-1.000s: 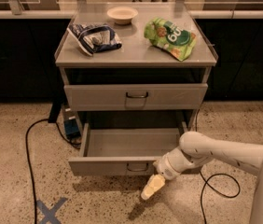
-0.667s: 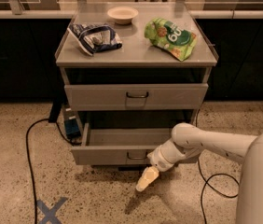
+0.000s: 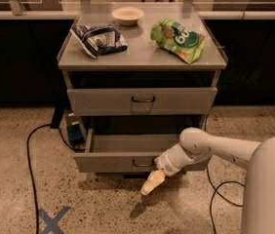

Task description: Close middle drawer

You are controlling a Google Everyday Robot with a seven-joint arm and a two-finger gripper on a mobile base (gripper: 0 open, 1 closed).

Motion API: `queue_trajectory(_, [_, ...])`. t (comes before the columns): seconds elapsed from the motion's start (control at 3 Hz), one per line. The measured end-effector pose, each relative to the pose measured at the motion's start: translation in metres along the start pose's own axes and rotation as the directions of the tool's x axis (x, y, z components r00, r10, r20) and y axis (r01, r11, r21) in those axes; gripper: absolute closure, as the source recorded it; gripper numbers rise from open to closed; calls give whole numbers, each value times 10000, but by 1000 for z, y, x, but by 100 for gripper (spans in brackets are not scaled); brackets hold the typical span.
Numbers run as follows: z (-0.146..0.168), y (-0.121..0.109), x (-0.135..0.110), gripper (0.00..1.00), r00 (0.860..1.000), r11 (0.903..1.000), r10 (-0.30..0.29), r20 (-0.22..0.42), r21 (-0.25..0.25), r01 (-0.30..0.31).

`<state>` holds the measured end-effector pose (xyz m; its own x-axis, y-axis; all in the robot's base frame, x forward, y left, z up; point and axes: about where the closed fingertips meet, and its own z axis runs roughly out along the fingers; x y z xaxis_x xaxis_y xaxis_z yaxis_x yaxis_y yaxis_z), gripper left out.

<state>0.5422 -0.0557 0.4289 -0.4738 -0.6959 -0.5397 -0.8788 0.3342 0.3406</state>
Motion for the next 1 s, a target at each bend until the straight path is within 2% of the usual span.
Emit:
queue_trajectory(0.33, [4,-10,-6,0,9999,10000,78,122,40,-79])
queue_trajectory(1.0, [10,-38,-38,0,9992,9997,-75,393,250,66])
